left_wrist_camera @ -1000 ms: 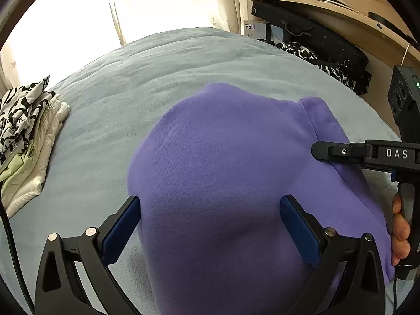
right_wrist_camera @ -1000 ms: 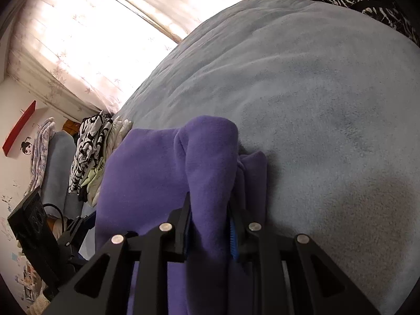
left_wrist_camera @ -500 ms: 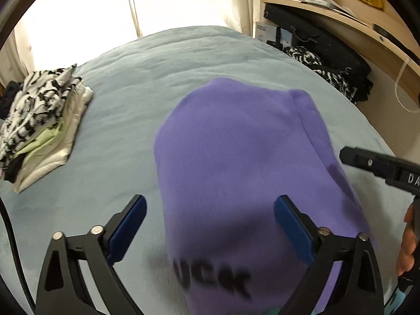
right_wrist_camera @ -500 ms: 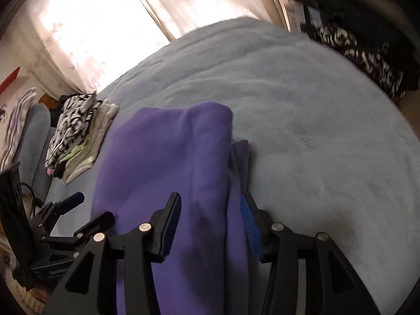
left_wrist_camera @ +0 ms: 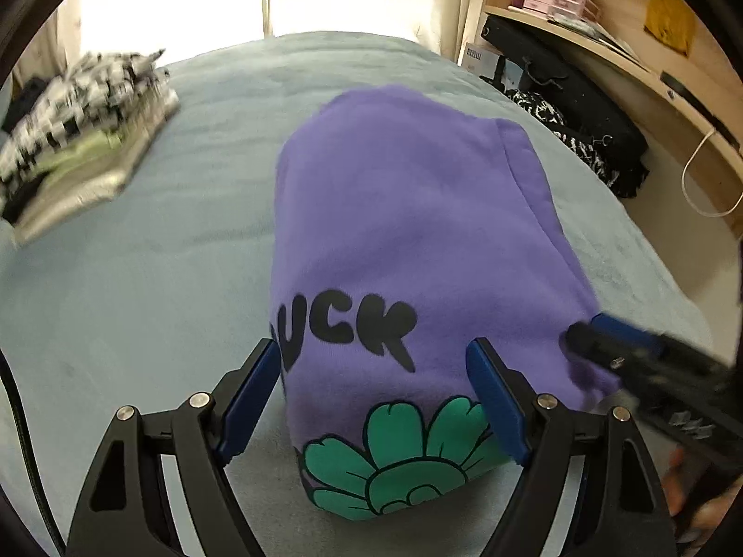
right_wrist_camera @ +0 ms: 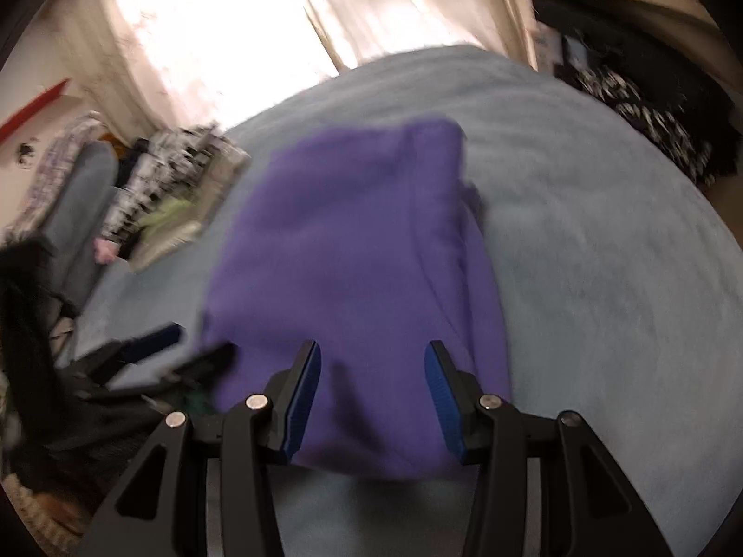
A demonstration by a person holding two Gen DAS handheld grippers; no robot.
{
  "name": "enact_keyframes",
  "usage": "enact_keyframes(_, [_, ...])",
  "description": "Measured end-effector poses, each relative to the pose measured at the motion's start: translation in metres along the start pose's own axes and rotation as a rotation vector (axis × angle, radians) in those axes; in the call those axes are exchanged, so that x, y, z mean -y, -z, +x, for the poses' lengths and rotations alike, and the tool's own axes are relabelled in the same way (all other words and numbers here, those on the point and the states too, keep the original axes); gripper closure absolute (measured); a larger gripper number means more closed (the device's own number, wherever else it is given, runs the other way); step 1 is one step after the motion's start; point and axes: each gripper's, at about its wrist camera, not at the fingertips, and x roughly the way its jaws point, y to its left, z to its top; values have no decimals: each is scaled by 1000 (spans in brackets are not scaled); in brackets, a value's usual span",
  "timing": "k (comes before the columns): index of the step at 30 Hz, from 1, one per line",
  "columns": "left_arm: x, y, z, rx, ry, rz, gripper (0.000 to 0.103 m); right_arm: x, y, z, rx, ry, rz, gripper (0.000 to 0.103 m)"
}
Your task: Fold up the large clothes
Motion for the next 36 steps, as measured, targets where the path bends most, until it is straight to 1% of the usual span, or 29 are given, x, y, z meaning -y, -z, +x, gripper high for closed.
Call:
enact_keyframes(2, [-7, 2, 7, -18, 33, -18, 21, 8, 9, 8, -7, 43, 2, 67])
enact_keyframes(4, [-7, 6, 9, -8, 30, -7, 20, 14, 16, 9, 10, 59, 1, 67])
enact_keyframes(7, [-8, 8, 11, 4, 24, 9, 19, 19, 21, 8, 34, 48, 27, 67])
enact_keyframes(10, [-11, 7, 14, -12, 33, -14, 14, 20, 24, 9, 42, 46, 46, 67])
enact_keyframes(14, [-17, 7, 17, -21, 54, -40, 13, 19, 27, 11, 59, 50, 59, 65])
enact_keyframes(17, [-16, 9, 16, -5, 44, -29, 12, 17, 32, 12, 86, 62, 47, 65])
enact_keyframes(21, [-11, 12, 13, 22, 5, -28, 7, 15, 35, 11, 106, 70, 38, 65])
enact_keyframes(25, [-15, 15, 11, 19, 14, -74, 6, 18, 35, 11, 110, 57, 53, 65])
enact_keyframes(29, [-19, 16, 7, 10, 19, -100, 6, 14, 34, 10, 104, 75, 47, 64])
enact_keyframes(31, [-17, 16, 1, 21, 4, -89, 6, 9, 34, 10, 96, 82, 38, 61])
enact_keyframes(33, [-16, 18, -4, 33, -9, -76, 6, 4, 34, 6, 81, 75, 36, 51])
enact_keyframes(36, [-13, 20, -16, 42, -7, -61, 6, -4, 36, -4, 72, 60, 41, 44])
